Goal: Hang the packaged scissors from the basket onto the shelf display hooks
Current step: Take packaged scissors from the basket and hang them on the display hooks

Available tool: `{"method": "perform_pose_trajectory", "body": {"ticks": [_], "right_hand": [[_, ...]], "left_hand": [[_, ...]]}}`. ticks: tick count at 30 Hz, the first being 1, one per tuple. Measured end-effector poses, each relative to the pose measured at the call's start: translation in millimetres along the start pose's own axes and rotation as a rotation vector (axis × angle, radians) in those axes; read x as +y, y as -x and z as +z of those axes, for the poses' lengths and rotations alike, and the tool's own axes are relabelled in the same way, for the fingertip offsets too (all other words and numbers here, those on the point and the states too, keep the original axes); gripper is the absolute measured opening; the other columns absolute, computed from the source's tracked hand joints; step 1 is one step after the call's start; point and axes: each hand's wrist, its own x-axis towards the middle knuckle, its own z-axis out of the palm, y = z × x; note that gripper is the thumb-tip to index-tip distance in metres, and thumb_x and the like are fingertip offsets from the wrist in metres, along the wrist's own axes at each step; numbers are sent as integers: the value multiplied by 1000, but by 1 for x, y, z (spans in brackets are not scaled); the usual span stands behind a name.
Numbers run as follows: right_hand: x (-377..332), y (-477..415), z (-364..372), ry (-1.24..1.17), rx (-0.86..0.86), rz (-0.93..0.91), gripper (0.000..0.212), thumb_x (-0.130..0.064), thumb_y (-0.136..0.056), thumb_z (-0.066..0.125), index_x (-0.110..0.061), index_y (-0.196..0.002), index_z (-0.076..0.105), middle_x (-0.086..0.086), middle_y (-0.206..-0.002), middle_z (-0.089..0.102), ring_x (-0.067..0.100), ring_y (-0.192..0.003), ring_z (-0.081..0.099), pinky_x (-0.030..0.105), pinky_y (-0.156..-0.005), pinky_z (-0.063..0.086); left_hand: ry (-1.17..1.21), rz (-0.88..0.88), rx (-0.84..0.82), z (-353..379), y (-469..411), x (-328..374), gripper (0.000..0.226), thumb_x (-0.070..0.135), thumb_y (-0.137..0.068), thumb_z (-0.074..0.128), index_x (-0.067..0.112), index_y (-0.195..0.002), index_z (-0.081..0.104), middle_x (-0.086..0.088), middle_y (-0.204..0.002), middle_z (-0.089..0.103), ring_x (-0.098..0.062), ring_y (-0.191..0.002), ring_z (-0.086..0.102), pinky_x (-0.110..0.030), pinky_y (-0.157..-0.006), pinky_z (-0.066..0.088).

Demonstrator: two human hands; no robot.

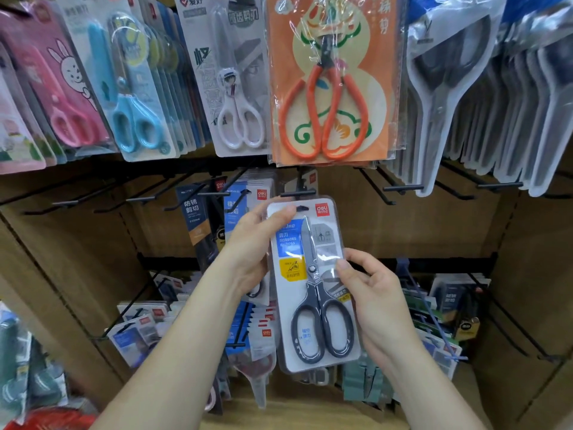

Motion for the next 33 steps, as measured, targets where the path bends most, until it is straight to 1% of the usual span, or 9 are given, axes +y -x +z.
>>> {"method": "perform_pose_trajectory", "body": {"ticks": [5,11,14,19,22,25,28,31,33], "right_hand": [[13,-18,3,113,86,-62,19,-16,-98,59,-24,-115,59,3,-86,77,15,-78,74,33,-68,59],[28,-23,-10,331,-43,-31,34,-18,-96,62,-32,-123,46,2,-90,76,11,-82,73,26,-73,58],[27,-29,-10,341,-25,-47,14,-14,-97,60,-22,-108,63,0,-85,78,13,-79,75,26,-70,60],[34,-60,-5,367,116,-59,8,-15,-96,62,-22,-93,64,0,-86,73,18,-81,71,31,-74,57],[38,-82,-1,391,189,-55,2,-17,-94,64,-18,-96,63,3,-93,70,23,-90,68,34,-80,55],[39,-102,5,439,233,-74,4,-17,-93,66,-17,-94,62,8,-98,70,27,-96,67,39,-89,54],[42,-116,10,506,275,-38,4,-20,-93,64,-18,-93,61,8,-97,68,30,-101,66,41,-93,52],[41,-119,12,593,266,35,22,-25,-97,55,-15,-116,63,11,-116,67,33,-111,61,41,-96,50],[39,-112,11,647,258,89,45,-28,-99,51,-16,-142,45,13,-139,56,35,-124,54,42,-101,46]], "left_hand": [[-147,162,92,-10,40,-47,70,-5,-87,67,39,-135,42,-11,-102,76,-32,-91,74,-47,-80,60],[-332,349,228,-15,27,-67,78,5,-88,71,62,-132,40,-7,-92,74,-27,-87,73,-53,-87,57],[-453,331,239,-17,13,-71,75,14,-89,72,57,-138,37,-3,-89,73,-19,-87,72,-48,-88,56],[-728,342,260,-17,-3,-64,51,26,-95,62,38,-140,42,7,-102,61,-1,-82,60,-19,-73,50],[-895,318,243,-25,0,-65,50,16,-96,56,34,-141,46,6,-129,50,2,-98,53,-25,-92,48],[-949,279,244,-41,2,-70,55,11,-93,54,35,-141,45,7,-133,41,7,-95,49,-24,-94,42],[-975,249,271,-56,-2,-74,57,9,-90,55,36,-139,47,8,-129,38,-14,-126,43,-33,-108,39],[-1013,212,266,-65,-5,-77,59,8,-89,56,34,-141,46,6,-133,36,-20,-133,38,-34,-113,35],[-1043,190,251,-70,-6,-79,59,9,-90,56,37,-141,46,0,-142,36,-24,-135,37,-38,-114,34]]}}
